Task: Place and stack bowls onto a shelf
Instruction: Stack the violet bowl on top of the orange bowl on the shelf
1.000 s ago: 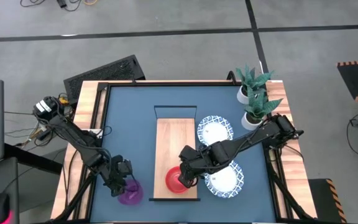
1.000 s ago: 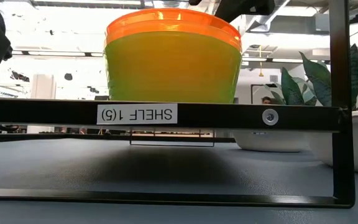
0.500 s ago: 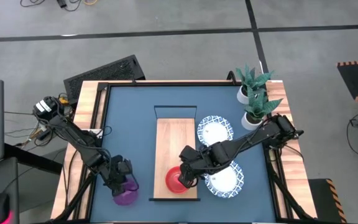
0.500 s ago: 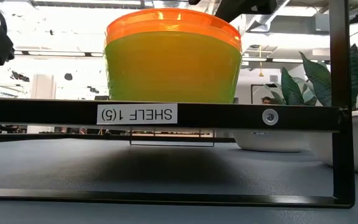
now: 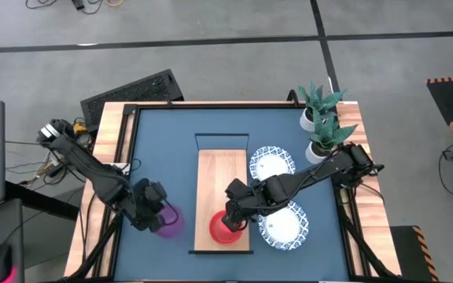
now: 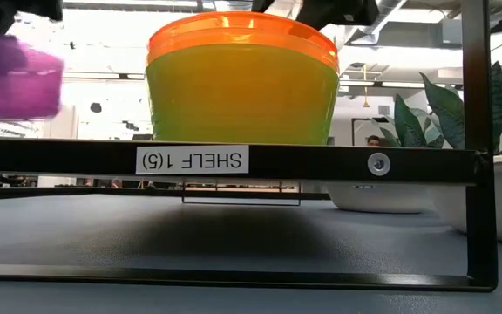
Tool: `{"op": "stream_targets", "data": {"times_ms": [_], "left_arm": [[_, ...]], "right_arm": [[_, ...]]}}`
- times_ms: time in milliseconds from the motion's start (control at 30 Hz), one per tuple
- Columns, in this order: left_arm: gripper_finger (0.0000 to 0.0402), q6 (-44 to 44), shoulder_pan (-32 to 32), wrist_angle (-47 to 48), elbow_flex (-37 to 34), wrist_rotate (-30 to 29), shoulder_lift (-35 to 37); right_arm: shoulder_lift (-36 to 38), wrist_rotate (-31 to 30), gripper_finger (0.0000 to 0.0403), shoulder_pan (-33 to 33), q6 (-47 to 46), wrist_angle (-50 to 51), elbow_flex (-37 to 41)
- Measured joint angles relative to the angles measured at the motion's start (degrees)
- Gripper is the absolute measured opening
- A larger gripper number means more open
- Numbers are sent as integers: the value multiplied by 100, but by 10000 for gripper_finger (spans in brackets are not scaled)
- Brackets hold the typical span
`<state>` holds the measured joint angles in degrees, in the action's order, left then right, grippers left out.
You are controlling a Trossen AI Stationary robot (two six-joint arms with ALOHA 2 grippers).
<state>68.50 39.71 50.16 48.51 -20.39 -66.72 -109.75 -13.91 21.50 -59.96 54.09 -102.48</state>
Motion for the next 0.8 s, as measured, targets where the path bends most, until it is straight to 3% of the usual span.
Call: {"op": "stream_targets", "data": {"times_ms": [133,300,567,800], "left_arm": [[0,330,-151,928,671,-1082,155],[0,124,-440,1206,1330,-2301,154],[0,-731,-1131,1202,1607,-2946,104],[0,-1056,-1530,1209,1607,-3573,100]], "right_arm": [[0,-303,254,-82,10,-256,0],[0,-786,254,-285,374,-951,0],[34,-970,254,-680,1001,-1560,-291],[50,-1833,254,-858,1586,-1281,-946]]}}
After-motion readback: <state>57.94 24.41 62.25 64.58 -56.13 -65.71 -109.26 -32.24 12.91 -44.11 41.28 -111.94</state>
